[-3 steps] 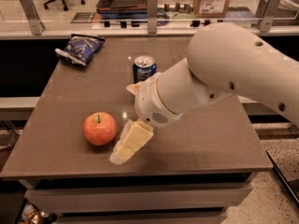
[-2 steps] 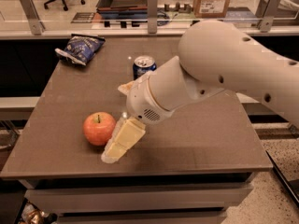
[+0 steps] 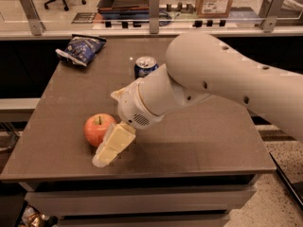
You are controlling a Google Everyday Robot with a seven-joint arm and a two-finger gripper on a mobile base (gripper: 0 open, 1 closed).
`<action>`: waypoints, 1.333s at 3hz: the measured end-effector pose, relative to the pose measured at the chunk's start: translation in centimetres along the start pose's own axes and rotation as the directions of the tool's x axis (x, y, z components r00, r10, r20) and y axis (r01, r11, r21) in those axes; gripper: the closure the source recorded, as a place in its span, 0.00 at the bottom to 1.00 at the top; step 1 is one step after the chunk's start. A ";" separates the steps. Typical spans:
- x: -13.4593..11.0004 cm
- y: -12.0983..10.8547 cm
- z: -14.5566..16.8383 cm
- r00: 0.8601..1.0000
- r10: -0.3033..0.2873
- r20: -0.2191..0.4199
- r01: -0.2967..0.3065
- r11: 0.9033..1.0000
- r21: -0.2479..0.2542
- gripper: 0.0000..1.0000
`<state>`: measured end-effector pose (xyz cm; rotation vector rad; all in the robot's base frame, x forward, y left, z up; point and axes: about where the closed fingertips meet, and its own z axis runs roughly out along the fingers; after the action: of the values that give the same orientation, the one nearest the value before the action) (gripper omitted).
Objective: Move apple near blue chip bag
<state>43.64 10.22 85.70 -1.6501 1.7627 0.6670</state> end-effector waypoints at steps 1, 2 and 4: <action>0.1 -0.1 1.2 1.000 -0.008 -0.011 0.008 1.000 -0.005 0.16; 0.1 -0.1 1.9 1.000 -0.019 -0.024 0.019 1.000 -0.007 0.40; -0.2 0.2 1.8 0.999 -0.027 -0.026 0.027 1.000 -0.005 0.87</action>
Offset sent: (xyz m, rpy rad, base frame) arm 0.0060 0.0170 -0.0238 -0.0401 -0.0039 0.0212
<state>43.65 11.71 84.61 -1.6897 1.7545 0.6403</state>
